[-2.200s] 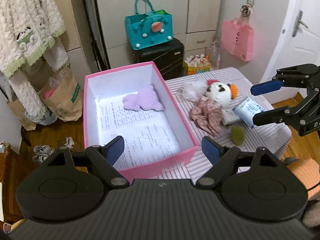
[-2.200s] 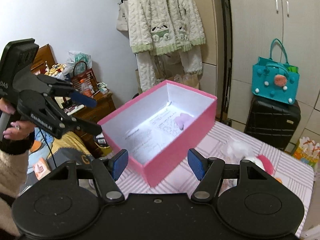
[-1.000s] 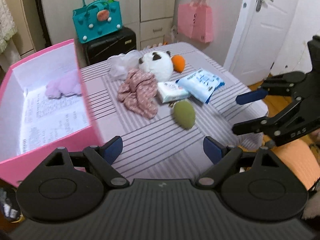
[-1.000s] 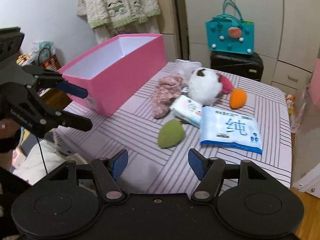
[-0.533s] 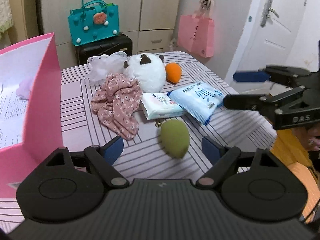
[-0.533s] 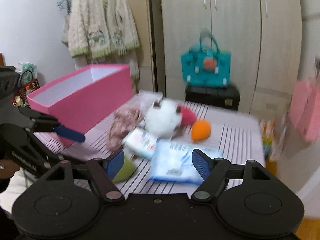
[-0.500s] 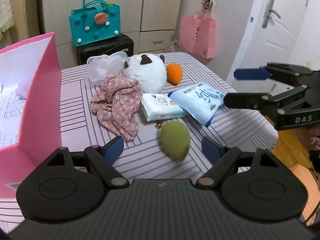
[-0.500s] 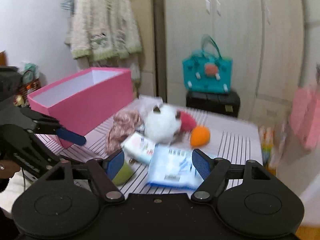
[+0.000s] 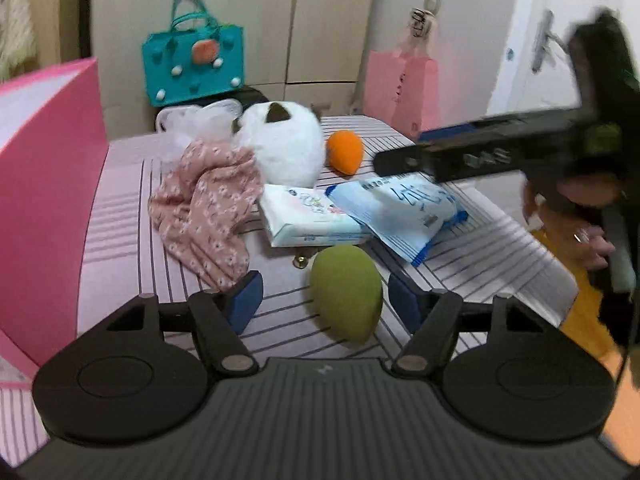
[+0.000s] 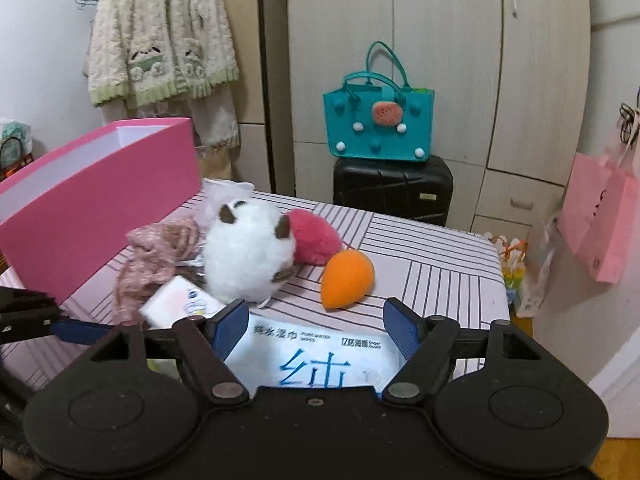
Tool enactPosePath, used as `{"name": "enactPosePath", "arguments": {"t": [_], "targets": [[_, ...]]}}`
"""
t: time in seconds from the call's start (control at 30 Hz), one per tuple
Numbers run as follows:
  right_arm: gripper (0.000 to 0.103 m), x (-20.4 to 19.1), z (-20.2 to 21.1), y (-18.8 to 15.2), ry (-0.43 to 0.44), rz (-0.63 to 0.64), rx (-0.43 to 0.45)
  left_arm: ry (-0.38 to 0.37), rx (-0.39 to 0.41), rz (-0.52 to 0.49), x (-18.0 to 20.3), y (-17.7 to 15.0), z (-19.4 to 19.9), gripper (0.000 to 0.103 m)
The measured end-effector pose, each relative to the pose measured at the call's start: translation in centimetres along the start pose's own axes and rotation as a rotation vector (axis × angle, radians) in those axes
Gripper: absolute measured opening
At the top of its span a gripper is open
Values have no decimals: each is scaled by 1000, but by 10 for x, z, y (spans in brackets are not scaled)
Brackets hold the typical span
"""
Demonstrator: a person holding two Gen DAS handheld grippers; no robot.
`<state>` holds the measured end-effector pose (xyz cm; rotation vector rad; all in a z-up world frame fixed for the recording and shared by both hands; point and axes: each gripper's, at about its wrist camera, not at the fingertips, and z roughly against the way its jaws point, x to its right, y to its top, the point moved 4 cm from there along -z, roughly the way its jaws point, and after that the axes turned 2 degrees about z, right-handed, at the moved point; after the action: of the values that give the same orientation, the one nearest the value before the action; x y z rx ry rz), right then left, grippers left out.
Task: Organize soft objects
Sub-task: 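Grasp the green sponge with the left gripper while the right gripper grasps the orange sponge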
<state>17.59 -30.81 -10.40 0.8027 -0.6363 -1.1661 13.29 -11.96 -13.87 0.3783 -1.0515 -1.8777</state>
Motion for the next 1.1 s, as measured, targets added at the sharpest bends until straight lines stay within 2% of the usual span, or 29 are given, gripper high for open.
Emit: {"name": "enactPosePath", "arguments": {"t": [0.07, 0.27, 0.37, 0.4, 0.47, 0.63, 0.8, 0.97, 1.1], "targets": [[78, 3, -7, 0, 12, -14, 1, -3, -6, -12, 3, 1, 0, 68], [73, 9, -22, 5, 62, -19, -1, -14, -55, 33, 3, 1, -13, 51], [67, 13, -34, 10, 65, -17, -18, -18, -49, 53, 2, 2, -13, 40], [67, 15, -38, 11, 66, -19, -22, -23, -50, 62, 2, 2, -14, 39], [62, 20, -48, 12, 62, -33, -40, -28, -51, 80, 1, 1, -15, 39], [60, 28, -70, 8, 31, -49, -59, -27, -53, 90, 1, 1, -16, 39], [46, 31, -78, 4, 40, -75, -53, -32, -66, 99, -1, 4, -17, 39], [44, 25, -72, 3, 23, -37, -40, -33, -73, 106, -1, 5, -17, 38], [43, 24, -62, 5, 47, -65, -32, -28, -73, 109, -1, 5, -17, 38]]}}
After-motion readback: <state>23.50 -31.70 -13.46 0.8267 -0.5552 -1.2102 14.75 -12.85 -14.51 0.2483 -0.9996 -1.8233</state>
